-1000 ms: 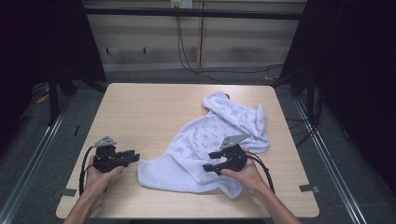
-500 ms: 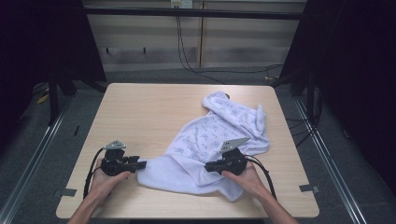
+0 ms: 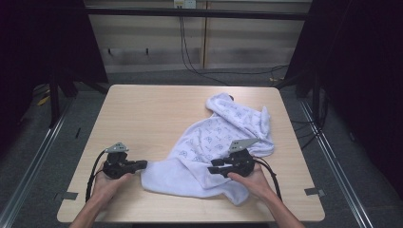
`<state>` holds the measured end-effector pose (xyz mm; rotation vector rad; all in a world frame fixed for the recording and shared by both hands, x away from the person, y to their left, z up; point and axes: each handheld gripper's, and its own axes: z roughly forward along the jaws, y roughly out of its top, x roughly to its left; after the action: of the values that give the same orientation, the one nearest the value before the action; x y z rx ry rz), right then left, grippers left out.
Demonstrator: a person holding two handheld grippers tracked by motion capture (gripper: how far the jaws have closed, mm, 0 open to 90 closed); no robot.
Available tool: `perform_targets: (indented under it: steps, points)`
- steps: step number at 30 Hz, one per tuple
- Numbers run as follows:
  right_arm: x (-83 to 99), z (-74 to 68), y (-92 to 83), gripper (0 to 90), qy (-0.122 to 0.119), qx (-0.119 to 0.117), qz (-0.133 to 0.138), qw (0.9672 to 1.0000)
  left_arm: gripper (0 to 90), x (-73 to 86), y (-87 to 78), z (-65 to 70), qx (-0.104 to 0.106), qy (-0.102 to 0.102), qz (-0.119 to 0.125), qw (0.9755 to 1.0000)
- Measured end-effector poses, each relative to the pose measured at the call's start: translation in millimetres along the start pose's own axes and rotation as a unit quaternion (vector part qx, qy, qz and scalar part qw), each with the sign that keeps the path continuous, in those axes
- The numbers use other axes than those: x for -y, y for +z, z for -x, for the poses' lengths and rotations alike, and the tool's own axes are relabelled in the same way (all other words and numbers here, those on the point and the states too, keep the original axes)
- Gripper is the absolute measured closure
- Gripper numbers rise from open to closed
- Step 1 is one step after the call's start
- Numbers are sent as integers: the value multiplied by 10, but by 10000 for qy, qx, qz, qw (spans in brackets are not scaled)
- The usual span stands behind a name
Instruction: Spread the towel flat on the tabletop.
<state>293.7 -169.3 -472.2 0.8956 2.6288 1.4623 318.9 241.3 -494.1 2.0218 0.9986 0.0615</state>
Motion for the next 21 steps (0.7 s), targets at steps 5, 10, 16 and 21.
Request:
perform_targets:
  steps: [5, 10, 16, 21]
  points:
    - [15, -63, 166, 663, -176, -14, -418, 9990, 881, 6, 1, 0, 53, -46, 21, 10000]
    - [87, -94, 36, 884, -93, -74, -431, 9990, 881, 5, -32, 18, 90, -24, 110, 9999]
    - [183, -177, -401, 890, 145, 103, 59, 9998, 881, -11, -147, 115, 294, 87, 393, 9988]
    - [231, -210, -879, 891, 227, 429, 446, 9978, 882, -93, -303, 243, 448, 225, 756, 9959]
